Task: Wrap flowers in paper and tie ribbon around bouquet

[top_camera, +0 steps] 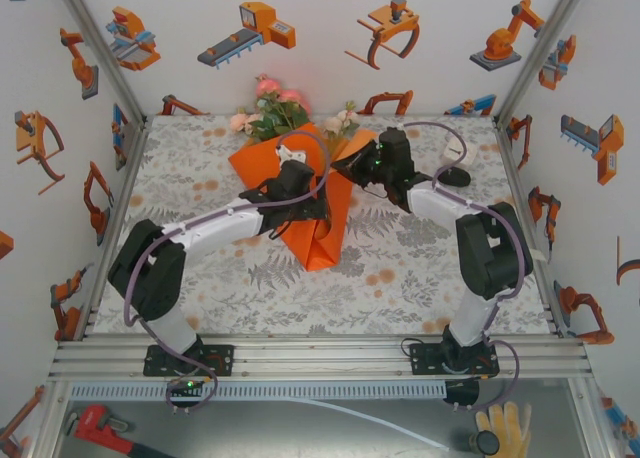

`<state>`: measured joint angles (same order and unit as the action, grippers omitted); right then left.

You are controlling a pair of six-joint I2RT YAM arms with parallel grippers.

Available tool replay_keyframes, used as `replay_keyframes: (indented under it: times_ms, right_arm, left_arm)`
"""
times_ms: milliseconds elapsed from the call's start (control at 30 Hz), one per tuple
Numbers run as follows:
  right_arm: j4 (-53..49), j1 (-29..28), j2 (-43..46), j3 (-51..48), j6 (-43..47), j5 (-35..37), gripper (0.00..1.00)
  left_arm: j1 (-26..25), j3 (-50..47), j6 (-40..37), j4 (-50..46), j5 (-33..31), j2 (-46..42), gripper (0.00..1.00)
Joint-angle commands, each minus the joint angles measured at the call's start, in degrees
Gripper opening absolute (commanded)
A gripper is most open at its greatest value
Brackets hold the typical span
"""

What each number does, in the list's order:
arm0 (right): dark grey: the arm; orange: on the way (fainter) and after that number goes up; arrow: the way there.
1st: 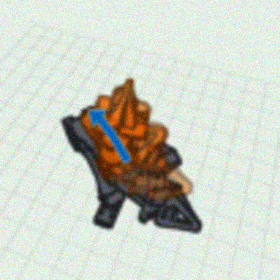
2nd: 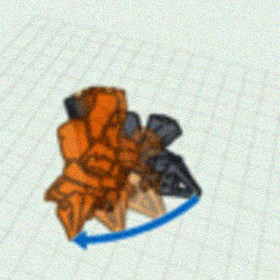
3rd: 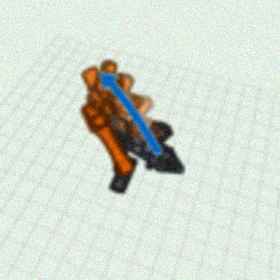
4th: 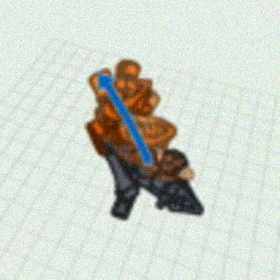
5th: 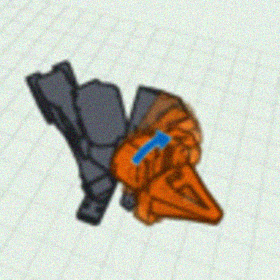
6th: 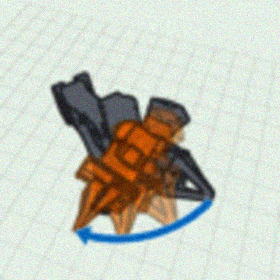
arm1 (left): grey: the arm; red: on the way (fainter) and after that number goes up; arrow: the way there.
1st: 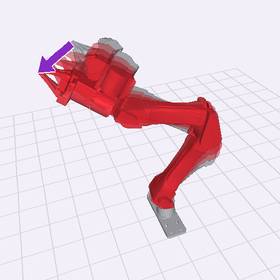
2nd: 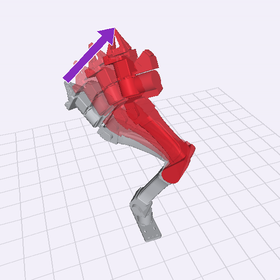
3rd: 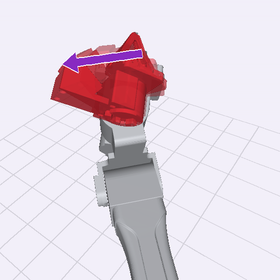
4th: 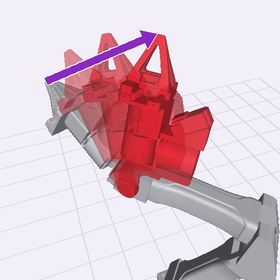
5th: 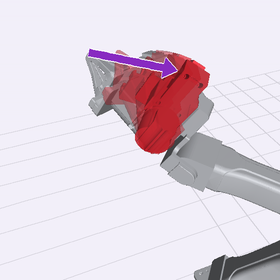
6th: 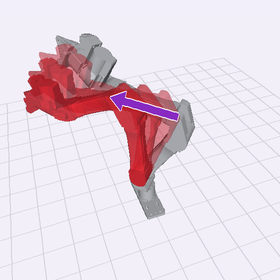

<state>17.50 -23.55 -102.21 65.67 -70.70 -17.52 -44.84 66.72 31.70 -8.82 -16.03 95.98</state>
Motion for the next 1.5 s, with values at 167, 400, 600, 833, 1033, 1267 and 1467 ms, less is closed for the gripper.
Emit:
replay_keyframes:
  times_ms: [167, 400, 600, 833, 1033, 1267, 1467]
  right_arm:
    - [1.67, -0.02, 0.78, -0.92, 1.61, 0.29, 0.0]
    - [1.23, -0.06, 1.52, -0.68, 2.53, -0.73, 0.0]
    - [-0.15, -0.06, 2.63, -0.4, 3.74, -0.86, 0.0]
    - [-1.94, -0.06, 3.75, -0.3, 5.21, -0.76, 0.0]
    - [-2.47, -0.05, 3.64, -0.15, 5.92, -0.94, 0.0]
    - [-2.69, 0.08, 3.26, -0.02, 6.18, -1.11, 0.0]
    - [-3.36, 0.07, 2.84, 0.16, 6.8, -1.29, 0.0]
  left_arm:
    - [1.8, -5.35, 0.62, 1.78, 6.54, -6.28, 0.8]
    - [5.36, -11.55, 1.03, 8.83, 13.52, -6.48, 0.6]
    - [7.06, -11.28, 1.51, 17.59, 20.62, -1.24, 0.58]
    - [7.57, -11.33, 2.66, 22.87, 24.39, 0.98, 0.69]
    - [9.39, -15.38, 2.93, 25.57, 23.87, -4.7, 0.68]
    - [12.5, -19.23, 5.29, 30.05, 27.59, -6.69, 0.77]
    - [14.02, -22.62, 5.66, 34.05, 28.75, -8.9, 0.62]
